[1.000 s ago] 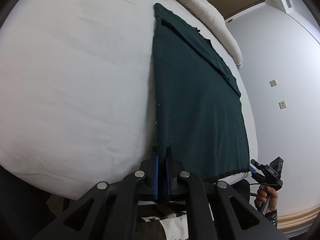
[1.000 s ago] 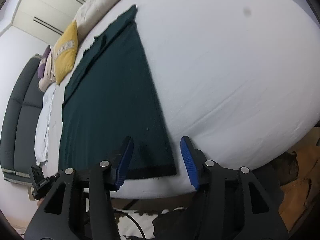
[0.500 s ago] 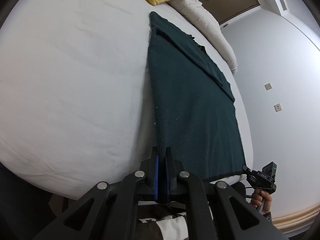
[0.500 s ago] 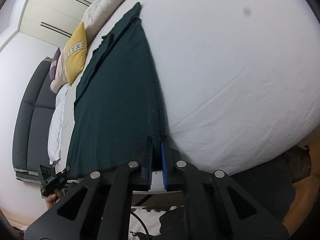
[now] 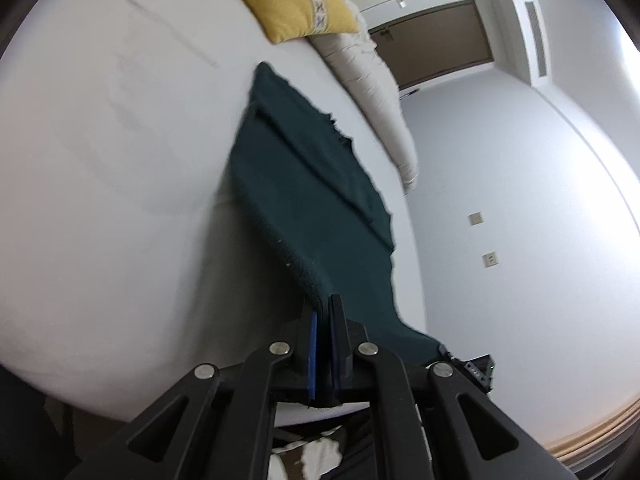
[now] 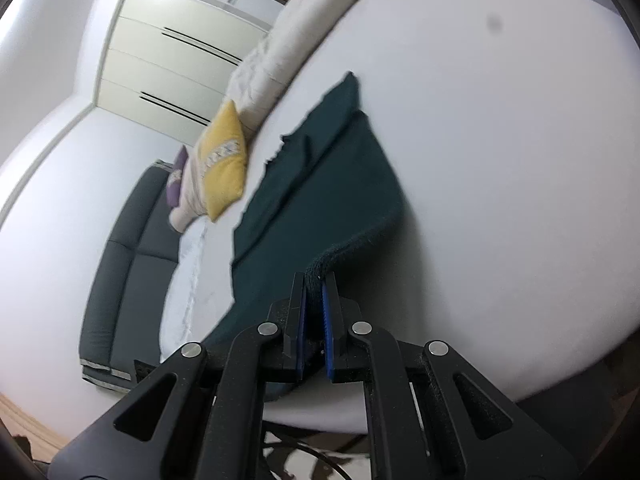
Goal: Fold small clothes
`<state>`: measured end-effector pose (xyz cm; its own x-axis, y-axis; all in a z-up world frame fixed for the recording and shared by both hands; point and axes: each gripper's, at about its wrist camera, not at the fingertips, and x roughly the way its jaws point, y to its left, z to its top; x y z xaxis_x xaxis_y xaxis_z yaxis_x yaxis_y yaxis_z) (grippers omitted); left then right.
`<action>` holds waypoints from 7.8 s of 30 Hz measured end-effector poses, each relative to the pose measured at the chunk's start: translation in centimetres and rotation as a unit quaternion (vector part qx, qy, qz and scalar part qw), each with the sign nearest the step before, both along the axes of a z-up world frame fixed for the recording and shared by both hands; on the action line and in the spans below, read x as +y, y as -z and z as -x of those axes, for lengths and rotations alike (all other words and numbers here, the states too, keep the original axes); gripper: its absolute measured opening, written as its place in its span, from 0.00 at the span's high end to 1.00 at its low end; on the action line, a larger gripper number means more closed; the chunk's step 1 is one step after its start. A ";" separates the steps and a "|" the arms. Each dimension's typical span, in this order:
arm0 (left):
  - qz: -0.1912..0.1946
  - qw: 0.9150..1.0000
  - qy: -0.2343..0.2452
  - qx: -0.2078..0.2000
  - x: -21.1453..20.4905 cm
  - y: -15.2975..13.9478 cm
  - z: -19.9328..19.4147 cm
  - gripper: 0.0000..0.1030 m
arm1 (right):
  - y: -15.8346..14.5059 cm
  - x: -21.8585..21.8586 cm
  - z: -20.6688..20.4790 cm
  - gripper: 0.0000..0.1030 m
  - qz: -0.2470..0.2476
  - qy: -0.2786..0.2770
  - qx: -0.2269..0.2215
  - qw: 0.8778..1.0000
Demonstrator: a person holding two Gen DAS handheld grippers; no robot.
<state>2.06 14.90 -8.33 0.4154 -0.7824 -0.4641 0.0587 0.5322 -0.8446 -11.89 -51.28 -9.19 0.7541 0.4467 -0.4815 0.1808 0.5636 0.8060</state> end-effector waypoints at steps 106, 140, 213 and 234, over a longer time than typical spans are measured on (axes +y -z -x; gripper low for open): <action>-0.298 0.948 -0.061 -0.094 -7.2 5.9 -21.8 0.93 | 6.1 0.6 -31.1 0.96 0.338 0.023 0.102 0.935; -0.327 0.934 -0.044 -0.135 -15.8 5.8 -34.3 0.57 | 10.0 4.3 -53.2 0.88 0.075 -0.071 0.046 0.994; -0.135 0.990 -0.025 0.019 -6.2 7.6 -26.4 0.48 | 4.1 16.8 -45.6 0.58 0.079 -0.164 -0.003 0.983; -0.040 0.998 -0.025 0.041 -4.1 9.2 -26.9 0.83 | 8.3 25.6 -51.9 0.56 0.058 -0.249 0.054 0.965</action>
<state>29.00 10.79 -17.57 0.4110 -0.7206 -0.5584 -0.0367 0.5990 -0.7999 39.96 -25.71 -17.47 0.4036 0.6784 -0.6139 -0.0565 0.6882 0.7233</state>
